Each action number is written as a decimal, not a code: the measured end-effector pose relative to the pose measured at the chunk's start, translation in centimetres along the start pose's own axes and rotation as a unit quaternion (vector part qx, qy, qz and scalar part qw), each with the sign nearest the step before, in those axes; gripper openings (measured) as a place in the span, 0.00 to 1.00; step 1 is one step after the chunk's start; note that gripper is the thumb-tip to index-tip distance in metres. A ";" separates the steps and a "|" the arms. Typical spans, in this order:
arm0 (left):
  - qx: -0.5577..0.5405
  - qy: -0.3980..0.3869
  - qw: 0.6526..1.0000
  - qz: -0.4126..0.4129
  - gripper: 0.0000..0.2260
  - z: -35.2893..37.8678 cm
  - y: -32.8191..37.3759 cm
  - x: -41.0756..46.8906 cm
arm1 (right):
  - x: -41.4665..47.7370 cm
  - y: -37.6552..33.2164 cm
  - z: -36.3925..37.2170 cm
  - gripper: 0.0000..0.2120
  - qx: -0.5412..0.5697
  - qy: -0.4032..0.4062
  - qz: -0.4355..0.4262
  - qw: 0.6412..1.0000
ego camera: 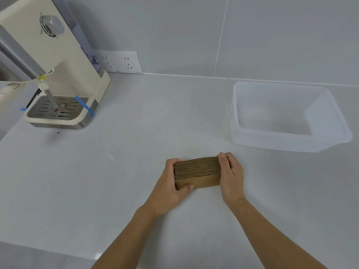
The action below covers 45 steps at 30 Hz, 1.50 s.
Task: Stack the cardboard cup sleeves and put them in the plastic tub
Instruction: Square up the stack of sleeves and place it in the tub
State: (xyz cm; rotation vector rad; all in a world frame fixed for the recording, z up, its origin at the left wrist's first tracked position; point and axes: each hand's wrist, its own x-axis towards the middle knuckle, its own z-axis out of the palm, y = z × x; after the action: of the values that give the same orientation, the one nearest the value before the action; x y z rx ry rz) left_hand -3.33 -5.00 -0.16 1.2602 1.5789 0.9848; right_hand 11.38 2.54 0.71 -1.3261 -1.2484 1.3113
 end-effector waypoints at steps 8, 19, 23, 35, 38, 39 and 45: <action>0.057 -0.001 0.998 -0.016 0.23 -0.2 -0.1 -0.1 | -0.2 -0.7 -1.5 0.13 -0.069 -0.084 0.025 0.994; 0.053 -0.018 0.998 -0.017 0.20 -0.7 -0.1 0.0 | -0.3 -0.1 -5.6 0.25 -0.061 -0.244 0.049 0.967; 0.022 -0.004 1.000 -0.019 0.20 -0.6 -0.1 -0.1 | -0.6 0.1 -5.3 0.24 -0.039 -0.223 0.050 0.973; -0.065 0.068 0.995 0.022 0.22 -0.2 3.2 1.3 | -1.0 -3.1 -6.1 0.21 -0.016 -0.145 0.006 0.989; -0.082 0.084 0.992 0.045 0.22 0.3 5.0 2.3 | -0.6 -4.8 -6.8 0.20 0.011 -0.121 -0.017 0.992; -0.091 0.088 0.991 0.053 0.22 0.4 5.6 2.6 | -0.4 -5.4 -7.0 0.21 0.015 -0.112 -0.029 0.993; -0.146 0.093 0.982 0.080 0.27 1.7 9.6 5.1 | 1.5 -8.5 -8.8 0.20 -0.001 -0.081 -0.092 0.992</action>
State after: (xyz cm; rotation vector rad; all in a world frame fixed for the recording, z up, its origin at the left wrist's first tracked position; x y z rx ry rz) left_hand 0.54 1.79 7.54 1.1274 1.4206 1.4165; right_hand 19.39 5.66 9.58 -1.0937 -1.4462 1.3062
